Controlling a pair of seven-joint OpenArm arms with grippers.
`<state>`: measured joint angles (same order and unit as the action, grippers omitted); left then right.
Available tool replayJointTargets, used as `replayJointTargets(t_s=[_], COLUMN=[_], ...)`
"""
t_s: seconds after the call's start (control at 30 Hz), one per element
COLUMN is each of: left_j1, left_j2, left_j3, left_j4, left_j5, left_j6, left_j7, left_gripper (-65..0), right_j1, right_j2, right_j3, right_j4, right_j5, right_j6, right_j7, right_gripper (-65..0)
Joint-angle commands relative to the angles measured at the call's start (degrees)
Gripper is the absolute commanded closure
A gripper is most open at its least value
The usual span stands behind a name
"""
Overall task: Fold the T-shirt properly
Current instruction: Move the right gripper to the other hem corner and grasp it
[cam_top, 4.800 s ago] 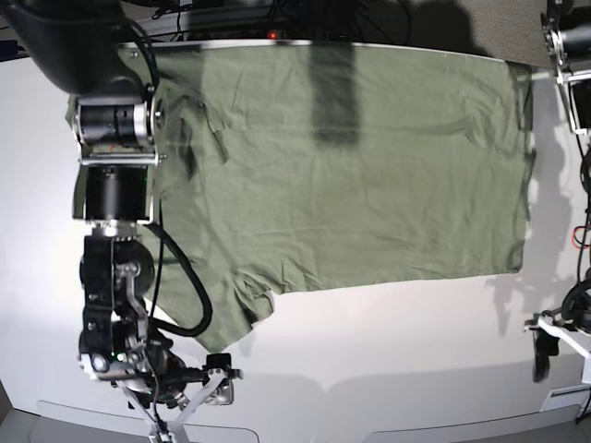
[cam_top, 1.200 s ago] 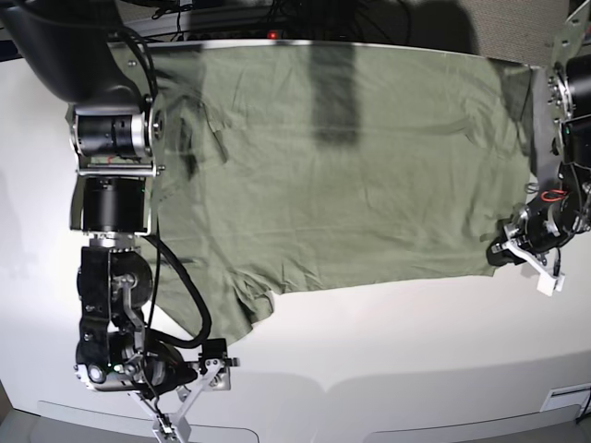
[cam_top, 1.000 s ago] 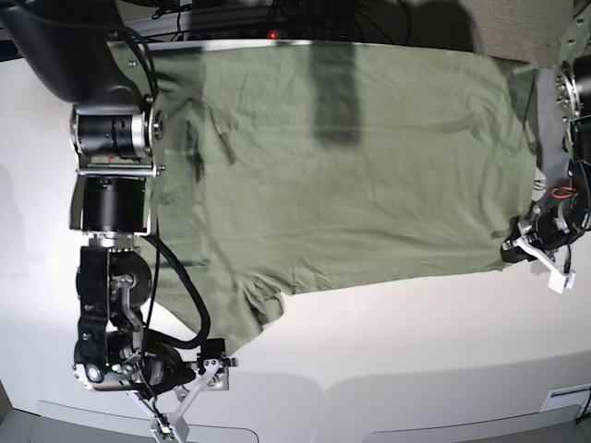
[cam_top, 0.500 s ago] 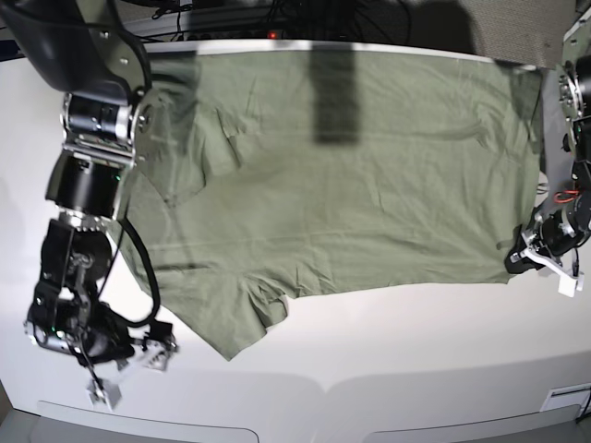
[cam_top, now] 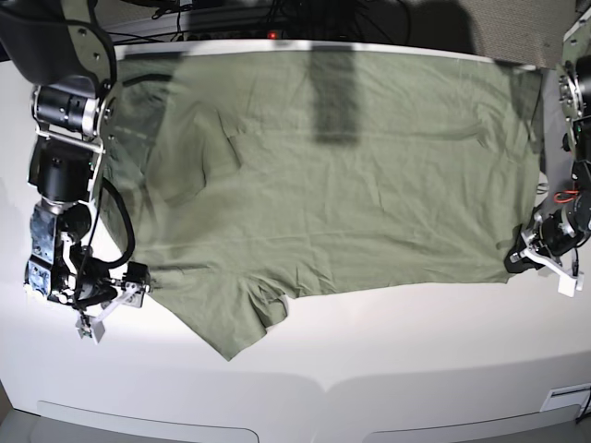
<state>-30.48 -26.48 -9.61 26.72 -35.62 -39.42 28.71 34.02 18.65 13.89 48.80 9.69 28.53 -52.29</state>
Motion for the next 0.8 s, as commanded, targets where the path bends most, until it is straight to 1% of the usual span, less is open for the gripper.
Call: replayJointTargets(t_s=[0.0, 0.2, 0.3, 0.37, 0.53, 0.6, 0.67, 0.77], left_j1=[-1.75, -1.75, -1.75, -1.75, -1.75, -1.75, -1.73, -1.75], left_j2=[-0.98, -0.98, -1.01, -0.98, -0.98, -0.98, -0.98, -0.98], left_j3=[-0.11, -0.11, -0.11, -0.11, -0.11, -0.11, -0.11, -0.11], left_j4=[0.74, 0.74, 0.74, 0.74, 0.74, 0.74, 0.74, 0.74], left_j5=[-0.9, -0.87, -0.87, -0.87, -0.9, -0.9, -0.87, -0.9], left_j6=[-0.58, -0.58, -0.58, -0.58, -0.58, -0.58, -0.58, -0.58], left_j7=[-1.09, -1.11, -1.07, -1.05, -1.11, -1.09, -1.09, -1.18], left_gripper=[0.0, 0.0, 0.0, 0.0, 0.0, 0.0, 0.0, 0.0], right_j1=[2.12, 1.95, 1.99, 1.97, 1.97, 2.01, 2.19, 3.02], right_j2=[0.57, 0.52, 0.55, 0.57, 0.83, 1.66, 3.13, 5.51], right_j3=[0.13, 0.13, 0.13, 0.13, -0.2, -1.09, -2.78, -5.33], right_j4=[0.28, -1.16, -3.54, -5.38, -9.22, -9.29, -9.27, -9.18], right_j5=[0.57, 0.59, 0.57, 0.39, -5.09, -3.48, -0.46, 2.03], right_j6=[0.83, 2.4, 4.59, 5.25, 6.51, 7.98, 9.31, 9.68], right_j7=[1.11, 1.9, 2.95, 4.52, 10.51, 10.6, 10.43, 10.27], right_gripper=[-47.5, -47.5, -47.5, -47.5, -47.5, -47.5, -47.5, -47.5])
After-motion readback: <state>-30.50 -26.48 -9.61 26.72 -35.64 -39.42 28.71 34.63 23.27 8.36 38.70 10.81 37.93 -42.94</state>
